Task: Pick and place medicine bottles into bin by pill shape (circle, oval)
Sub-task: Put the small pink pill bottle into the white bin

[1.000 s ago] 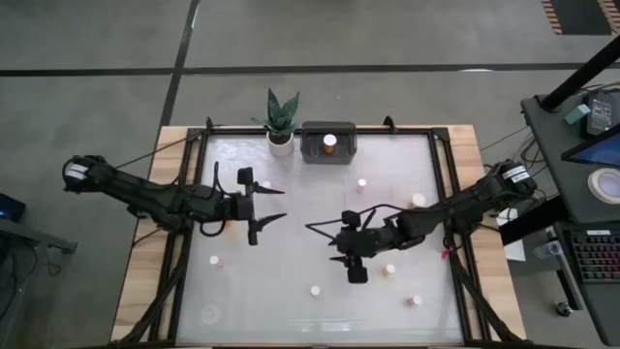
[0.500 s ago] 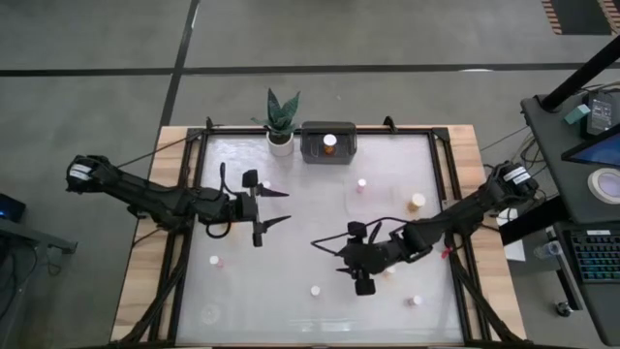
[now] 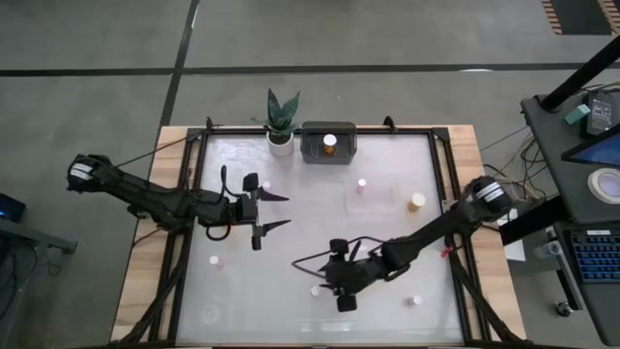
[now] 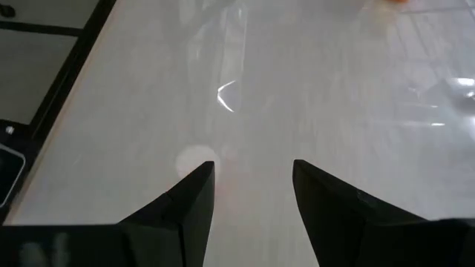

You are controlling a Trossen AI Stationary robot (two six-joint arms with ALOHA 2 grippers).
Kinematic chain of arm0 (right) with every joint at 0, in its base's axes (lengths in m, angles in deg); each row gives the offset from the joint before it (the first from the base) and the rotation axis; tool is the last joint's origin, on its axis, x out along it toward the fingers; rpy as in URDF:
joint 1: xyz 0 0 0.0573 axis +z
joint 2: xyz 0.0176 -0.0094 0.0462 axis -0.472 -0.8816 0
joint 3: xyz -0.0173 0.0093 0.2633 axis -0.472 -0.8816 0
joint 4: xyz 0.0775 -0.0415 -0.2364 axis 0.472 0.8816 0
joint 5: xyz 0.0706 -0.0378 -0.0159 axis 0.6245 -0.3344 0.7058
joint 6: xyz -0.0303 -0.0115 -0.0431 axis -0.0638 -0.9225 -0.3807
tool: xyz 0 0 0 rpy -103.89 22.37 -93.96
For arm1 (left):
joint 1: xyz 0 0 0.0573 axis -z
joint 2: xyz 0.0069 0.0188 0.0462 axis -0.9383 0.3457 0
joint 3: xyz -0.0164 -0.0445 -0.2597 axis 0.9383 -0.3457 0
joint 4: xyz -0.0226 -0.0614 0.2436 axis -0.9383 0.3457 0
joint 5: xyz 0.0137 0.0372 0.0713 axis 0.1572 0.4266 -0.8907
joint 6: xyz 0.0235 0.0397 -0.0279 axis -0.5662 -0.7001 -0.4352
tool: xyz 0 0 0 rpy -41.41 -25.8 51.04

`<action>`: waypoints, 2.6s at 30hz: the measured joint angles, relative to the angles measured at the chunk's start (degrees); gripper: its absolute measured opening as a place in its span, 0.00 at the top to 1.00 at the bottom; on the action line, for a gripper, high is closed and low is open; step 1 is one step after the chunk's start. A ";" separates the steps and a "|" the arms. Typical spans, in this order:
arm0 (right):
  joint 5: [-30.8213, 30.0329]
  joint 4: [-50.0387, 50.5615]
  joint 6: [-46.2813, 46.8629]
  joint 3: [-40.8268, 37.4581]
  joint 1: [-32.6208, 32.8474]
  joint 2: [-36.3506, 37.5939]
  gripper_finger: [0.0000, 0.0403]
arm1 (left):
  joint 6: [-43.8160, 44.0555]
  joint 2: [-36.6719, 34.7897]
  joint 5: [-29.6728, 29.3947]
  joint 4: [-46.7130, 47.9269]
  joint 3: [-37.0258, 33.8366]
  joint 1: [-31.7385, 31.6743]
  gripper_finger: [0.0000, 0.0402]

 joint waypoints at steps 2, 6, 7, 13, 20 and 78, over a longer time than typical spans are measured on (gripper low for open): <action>0.05 1.46 -0.27 2.65 0.02 -1.94 0.54 | 1.15 0.00 0.06 0.09 -0.30 0.40 0.41; 1.67 5.27 0.02 6.70 0.02 -4.26 0.48 | 2.59 0.00 0.02 -0.07 -0.35 1.71 0.41; 2.35 5.83 0.13 7.42 0.02 -4.64 0.46 | 2.59 0.00 0.02 -0.09 -0.35 2.05 0.41; 5.00 5.35 0.89 7.82 0.02 -5.32 0.38 | 2.59 0.00 0.02 -0.16 -0.35 3.95 0.41; 4.67 3.75 1.55 7.34 0.28 -8.16 0.37 | 2.57 -0.02 0.00 -1.37 -0.35 4.32 0.41; 1.91 12.96 -1.43 7.01 -3.75 -0.36 0.70 | -9.74 -0.20 -2.66 -5.54 0.13 4.37 0.41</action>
